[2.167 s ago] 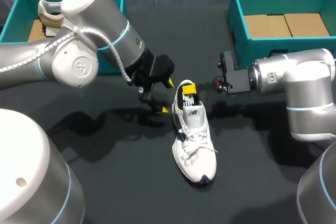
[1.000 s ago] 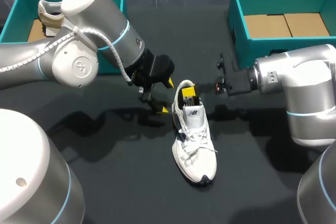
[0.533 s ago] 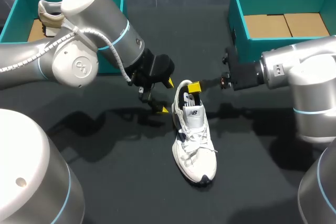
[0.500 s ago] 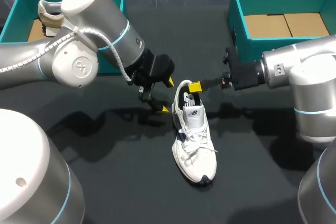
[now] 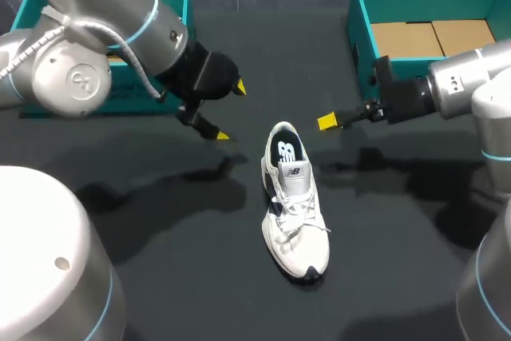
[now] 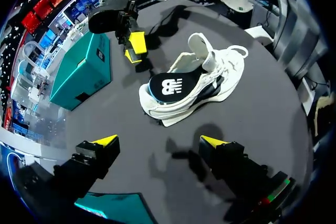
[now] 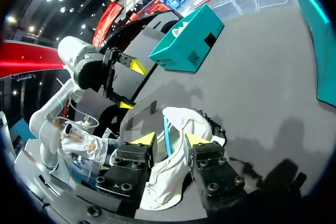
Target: Take the shoe out of the shoebox, open the shoe tongue, remove and reinsert the insole, then place the shoe into the shoebox
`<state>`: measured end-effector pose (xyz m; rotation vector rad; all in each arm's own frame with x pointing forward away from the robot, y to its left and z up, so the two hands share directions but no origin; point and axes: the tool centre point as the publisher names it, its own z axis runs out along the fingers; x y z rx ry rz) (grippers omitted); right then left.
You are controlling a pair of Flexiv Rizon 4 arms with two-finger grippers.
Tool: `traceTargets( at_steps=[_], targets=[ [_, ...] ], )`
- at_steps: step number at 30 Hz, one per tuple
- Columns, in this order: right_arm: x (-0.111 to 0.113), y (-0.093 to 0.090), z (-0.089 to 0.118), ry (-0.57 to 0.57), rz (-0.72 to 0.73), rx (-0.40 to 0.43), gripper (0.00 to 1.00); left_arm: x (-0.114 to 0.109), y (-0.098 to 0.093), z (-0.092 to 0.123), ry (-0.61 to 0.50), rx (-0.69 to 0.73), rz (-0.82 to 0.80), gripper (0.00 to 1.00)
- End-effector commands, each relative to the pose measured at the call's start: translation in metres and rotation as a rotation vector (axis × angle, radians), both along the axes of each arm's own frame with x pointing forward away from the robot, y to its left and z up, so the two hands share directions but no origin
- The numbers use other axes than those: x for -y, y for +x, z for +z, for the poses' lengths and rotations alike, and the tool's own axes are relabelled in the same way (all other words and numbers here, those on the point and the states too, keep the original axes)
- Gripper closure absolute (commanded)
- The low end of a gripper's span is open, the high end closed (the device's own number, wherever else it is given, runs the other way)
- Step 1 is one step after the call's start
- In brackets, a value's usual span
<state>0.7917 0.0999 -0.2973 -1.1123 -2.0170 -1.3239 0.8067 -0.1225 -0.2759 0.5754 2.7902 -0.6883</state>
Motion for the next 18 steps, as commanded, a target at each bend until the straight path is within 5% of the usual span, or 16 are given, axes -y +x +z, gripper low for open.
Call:
traceTargets(
  at_steps=[1, 18],
  targets=[
    [0.021, 0.003, 0.007, -0.043, 0.006, -0.048, 0.68, -0.041, -0.007, 0.043, -0.02, -0.012, -0.018, 0.0],
    [0.059, 0.011, 0.026, -0.344, -0.086, -0.291, 0.71, -0.1, 0.006, 0.081, -0.038, -0.083, -0.059, 0.0]
  ],
)
